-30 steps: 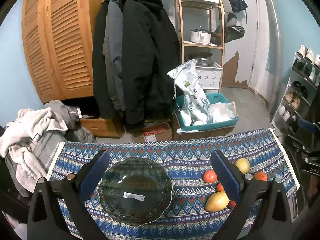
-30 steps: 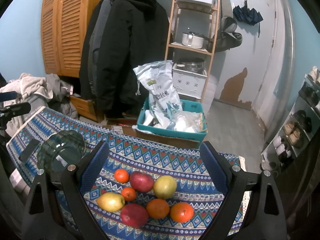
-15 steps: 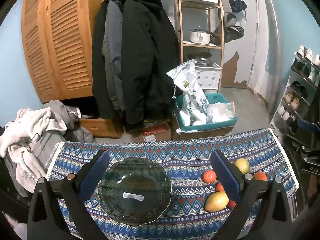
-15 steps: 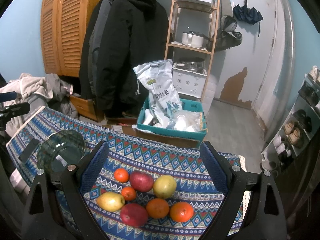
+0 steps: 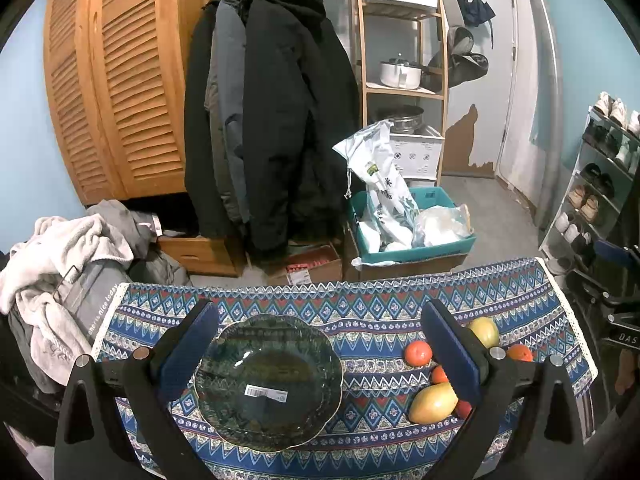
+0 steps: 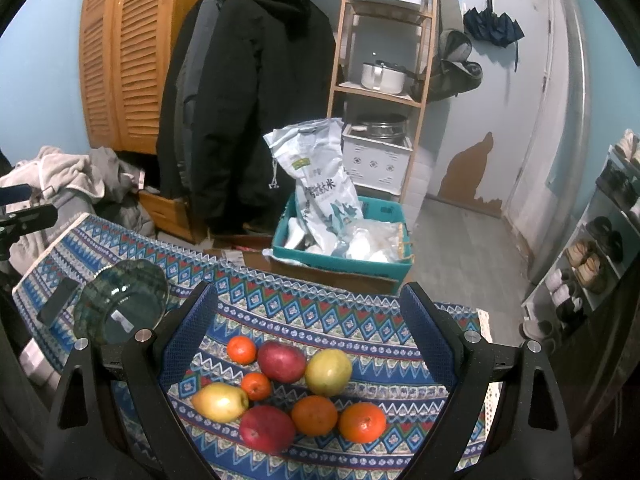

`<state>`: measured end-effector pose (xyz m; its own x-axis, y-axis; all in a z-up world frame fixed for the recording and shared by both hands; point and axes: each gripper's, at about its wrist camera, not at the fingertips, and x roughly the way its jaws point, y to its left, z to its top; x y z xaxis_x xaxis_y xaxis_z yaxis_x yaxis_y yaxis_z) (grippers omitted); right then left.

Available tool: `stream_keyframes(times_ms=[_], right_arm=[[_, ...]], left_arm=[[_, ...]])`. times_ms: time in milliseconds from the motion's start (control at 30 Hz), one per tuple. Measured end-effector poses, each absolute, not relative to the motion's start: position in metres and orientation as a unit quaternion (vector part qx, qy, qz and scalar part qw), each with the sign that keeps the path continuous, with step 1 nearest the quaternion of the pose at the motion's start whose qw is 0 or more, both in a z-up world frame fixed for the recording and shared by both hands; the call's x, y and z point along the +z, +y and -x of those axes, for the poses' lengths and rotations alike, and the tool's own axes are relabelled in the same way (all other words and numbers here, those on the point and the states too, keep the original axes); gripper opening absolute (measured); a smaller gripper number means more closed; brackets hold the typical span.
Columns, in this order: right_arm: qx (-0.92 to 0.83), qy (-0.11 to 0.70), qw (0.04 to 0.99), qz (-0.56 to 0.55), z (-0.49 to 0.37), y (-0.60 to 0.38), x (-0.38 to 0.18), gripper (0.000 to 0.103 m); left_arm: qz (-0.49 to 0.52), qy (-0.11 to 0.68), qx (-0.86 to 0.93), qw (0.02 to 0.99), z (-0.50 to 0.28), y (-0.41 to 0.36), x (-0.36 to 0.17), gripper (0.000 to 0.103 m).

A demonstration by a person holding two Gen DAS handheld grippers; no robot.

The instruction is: Organize fruits

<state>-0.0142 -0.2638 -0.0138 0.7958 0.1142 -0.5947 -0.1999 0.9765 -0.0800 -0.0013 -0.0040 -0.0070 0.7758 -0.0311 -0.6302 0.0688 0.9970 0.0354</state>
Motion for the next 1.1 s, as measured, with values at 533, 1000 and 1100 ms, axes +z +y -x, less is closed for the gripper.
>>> stream_keyframes(times_ms=[533,1000,1100], right_arm=[[0.084,0.311,0.944,0.071,0.015,-0.2633,-0.0157,0.091],[0.084,0.312,0.944,0.071,0.0151,-0.2635,-0.0157,0.091],[0.084,0.313,0.944,0.071,0.0147,-0.2637,-0.0155,0.091]], left_arm=[[-0.031,0.333,-0.028,0.942,0.0036,-0.0052,-0.0074,0.102],[-0.032,0.336,-0.03,0.941,0.0053,-0.0057,-0.0099,0.102],[-0.034,0.336,-0.027,0.941,0.0052,-0.0059,-0.0102,0.102]])
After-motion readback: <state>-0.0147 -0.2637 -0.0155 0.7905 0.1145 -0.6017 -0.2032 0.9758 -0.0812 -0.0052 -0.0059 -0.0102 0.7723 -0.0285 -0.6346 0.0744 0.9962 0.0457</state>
